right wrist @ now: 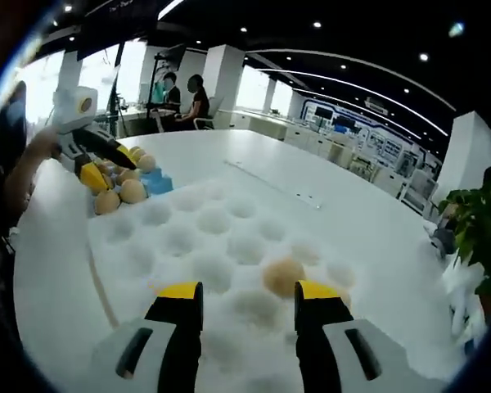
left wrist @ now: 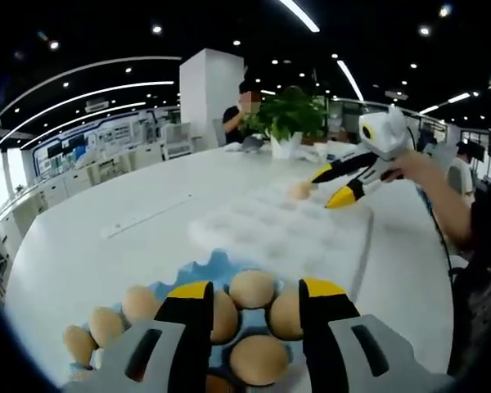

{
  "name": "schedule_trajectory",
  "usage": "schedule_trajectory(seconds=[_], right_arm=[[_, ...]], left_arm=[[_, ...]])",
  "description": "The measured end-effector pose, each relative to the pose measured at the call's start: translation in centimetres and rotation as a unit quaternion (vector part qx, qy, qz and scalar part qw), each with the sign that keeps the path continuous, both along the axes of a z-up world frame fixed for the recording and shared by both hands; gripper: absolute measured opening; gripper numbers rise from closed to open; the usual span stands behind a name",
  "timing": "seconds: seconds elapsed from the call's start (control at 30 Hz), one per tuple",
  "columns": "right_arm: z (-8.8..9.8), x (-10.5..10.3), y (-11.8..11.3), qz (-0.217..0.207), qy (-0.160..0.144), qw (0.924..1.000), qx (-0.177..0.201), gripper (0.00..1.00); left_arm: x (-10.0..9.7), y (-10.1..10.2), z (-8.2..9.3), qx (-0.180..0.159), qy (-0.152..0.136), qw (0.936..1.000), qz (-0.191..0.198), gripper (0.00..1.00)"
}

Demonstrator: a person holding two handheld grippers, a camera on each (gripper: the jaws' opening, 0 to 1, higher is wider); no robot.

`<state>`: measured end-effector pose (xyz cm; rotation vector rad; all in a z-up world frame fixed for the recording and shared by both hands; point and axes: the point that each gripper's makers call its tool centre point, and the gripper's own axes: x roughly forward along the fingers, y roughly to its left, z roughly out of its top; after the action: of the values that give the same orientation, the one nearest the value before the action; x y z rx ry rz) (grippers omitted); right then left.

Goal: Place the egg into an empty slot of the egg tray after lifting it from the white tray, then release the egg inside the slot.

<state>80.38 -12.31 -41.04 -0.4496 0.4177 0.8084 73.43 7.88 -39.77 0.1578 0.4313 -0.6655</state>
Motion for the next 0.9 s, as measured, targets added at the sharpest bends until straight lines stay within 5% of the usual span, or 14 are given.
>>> schedule_trajectory(seconds=[0.9], right_arm=[[-0.8,3.5,0.2,-0.015,0.007,0.9997,-0.016,0.46]], left_arm=[[-0.5,0.1,-0.1,-0.001,0.0,1.0,-0.002,0.42]])
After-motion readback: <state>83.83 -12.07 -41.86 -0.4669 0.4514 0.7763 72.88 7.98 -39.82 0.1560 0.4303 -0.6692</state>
